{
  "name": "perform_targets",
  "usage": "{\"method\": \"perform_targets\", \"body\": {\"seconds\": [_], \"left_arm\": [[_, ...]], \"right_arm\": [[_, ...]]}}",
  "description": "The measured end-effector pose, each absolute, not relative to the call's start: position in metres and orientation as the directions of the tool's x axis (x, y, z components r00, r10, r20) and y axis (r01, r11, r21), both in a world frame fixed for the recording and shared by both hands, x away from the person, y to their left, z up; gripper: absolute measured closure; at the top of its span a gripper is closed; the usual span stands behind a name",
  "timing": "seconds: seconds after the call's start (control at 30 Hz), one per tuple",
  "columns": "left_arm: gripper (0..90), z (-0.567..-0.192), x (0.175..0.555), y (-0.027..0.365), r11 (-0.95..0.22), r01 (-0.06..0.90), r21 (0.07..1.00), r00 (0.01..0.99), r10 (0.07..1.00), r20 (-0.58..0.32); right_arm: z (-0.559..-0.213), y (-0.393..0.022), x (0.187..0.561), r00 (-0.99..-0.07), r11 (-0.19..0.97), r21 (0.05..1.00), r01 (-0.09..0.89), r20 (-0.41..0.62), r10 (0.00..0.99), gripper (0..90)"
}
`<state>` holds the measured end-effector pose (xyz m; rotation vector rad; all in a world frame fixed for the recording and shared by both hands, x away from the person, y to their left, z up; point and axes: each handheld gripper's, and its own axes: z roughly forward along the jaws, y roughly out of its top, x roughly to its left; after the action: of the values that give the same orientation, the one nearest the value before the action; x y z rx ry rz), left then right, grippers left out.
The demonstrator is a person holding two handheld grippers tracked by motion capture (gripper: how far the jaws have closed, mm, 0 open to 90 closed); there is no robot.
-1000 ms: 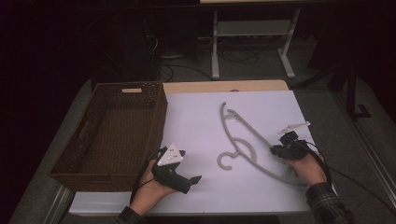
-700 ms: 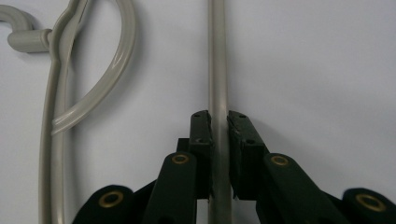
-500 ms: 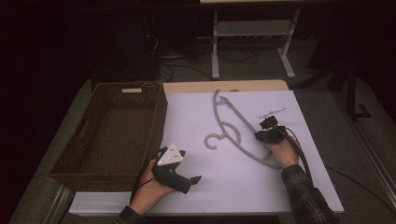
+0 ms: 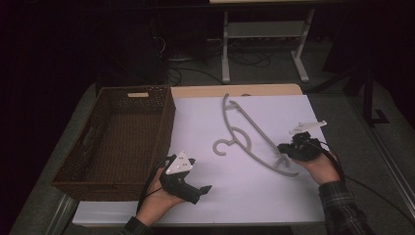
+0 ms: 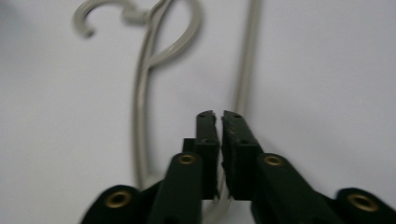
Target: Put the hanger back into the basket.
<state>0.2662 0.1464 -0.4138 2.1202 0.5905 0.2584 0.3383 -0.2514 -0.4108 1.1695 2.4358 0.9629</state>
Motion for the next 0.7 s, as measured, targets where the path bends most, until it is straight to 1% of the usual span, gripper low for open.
{"method": "perform_targets", "body": {"seconds": [0.03, 0.2, 0.37, 0.53, 0.57, 0.67, 0.7], "left_arm": [[0.0, -0.414, 0.266, 0.146, -0.486, 0.316, 0.815, 0.864, 0.503, -0.036], [0.0, -0.414, 0.267, 0.145, -0.490, 0.315, 0.813, 0.865, 0.500, -0.034], [0.0, -0.414, 0.268, 0.146, -0.490, 0.317, 0.812, 0.865, 0.501, -0.036], [0.0, -0.414, 0.268, 0.146, -0.491, 0.315, 0.812, 0.866, 0.500, -0.034], [0.0, -0.414, 0.267, 0.145, -0.491, 0.313, 0.813, 0.866, 0.499, -0.033], [0.0, -0.414, 0.267, 0.145, -0.493, 0.312, 0.812, 0.867, 0.497, -0.032], [0.0, -0.414, 0.267, 0.144, -0.494, 0.314, 0.811, 0.866, 0.498, -0.032]], "right_arm": [[-0.412, -0.253, 0.333, -0.653, 0.470, 0.659, 0.587, 0.044, 0.756, 89.2], [-0.423, -0.254, 0.316, -0.724, 0.551, 0.606, 0.574, 0.060, 0.687, 89.5], [-0.428, -0.250, 0.313, -0.736, 0.564, 0.586, 0.581, 0.083, 0.671, 89.6], [-0.429, -0.247, 0.312, -0.746, 0.564, 0.588, 0.580, 0.106, 0.657, 89.6], [-0.431, -0.243, 0.312, -0.756, 0.570, 0.583, 0.579, 0.122, 0.643, 89.6], [-0.432, -0.238, 0.311, -0.766, 0.578, 0.584, 0.569, 0.121, 0.631, 89.6], [-0.433, -0.233, 0.310, -0.773, 0.579, 0.585, 0.569, 0.140, 0.619, 89.6]]}}
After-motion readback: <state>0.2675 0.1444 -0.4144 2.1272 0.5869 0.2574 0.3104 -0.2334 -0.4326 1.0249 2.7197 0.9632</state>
